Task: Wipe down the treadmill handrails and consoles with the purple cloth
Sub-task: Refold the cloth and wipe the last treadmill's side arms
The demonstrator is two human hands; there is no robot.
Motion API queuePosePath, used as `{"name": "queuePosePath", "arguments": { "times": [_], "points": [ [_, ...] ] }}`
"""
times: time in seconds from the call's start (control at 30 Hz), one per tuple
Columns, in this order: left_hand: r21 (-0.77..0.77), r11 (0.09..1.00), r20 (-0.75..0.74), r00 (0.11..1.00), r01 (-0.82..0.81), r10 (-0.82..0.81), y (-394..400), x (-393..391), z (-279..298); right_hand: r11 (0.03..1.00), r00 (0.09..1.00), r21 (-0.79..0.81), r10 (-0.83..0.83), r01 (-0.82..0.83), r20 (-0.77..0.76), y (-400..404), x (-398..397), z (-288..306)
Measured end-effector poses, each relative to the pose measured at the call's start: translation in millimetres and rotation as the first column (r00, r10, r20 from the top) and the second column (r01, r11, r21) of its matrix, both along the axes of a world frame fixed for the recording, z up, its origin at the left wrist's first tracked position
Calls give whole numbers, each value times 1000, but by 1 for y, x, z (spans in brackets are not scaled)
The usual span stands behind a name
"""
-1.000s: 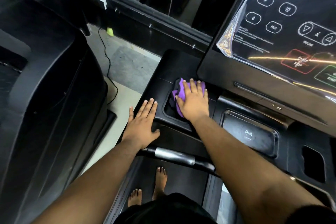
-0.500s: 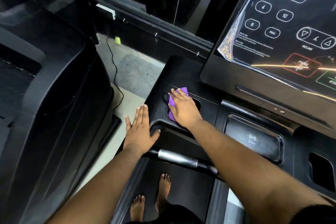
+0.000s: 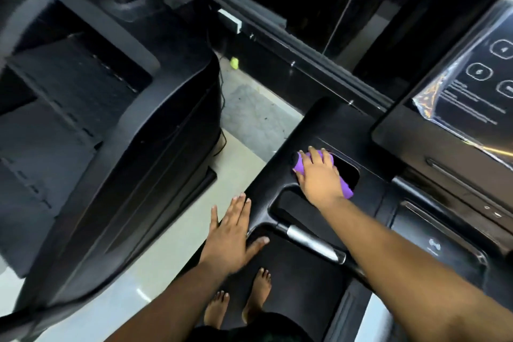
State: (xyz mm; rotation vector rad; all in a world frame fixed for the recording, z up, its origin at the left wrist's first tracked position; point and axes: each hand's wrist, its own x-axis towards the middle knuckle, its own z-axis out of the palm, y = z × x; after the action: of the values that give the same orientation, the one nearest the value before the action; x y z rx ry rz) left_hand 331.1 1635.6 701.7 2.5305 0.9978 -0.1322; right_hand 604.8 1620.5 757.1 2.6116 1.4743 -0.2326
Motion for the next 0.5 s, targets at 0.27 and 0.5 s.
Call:
{"name": "queuePosePath", "arguments": {
  "times": [0.27,0.5],
  "points": [
    [-106,994,4,999,-40,40,4,-4,7,906,944,299,328,-301,-45,-12,-3,39],
    [-159,987,28,999,-25,29,5,-6,9,984,983,11,176,-176,43,-4,-79,3]
  ]
}}
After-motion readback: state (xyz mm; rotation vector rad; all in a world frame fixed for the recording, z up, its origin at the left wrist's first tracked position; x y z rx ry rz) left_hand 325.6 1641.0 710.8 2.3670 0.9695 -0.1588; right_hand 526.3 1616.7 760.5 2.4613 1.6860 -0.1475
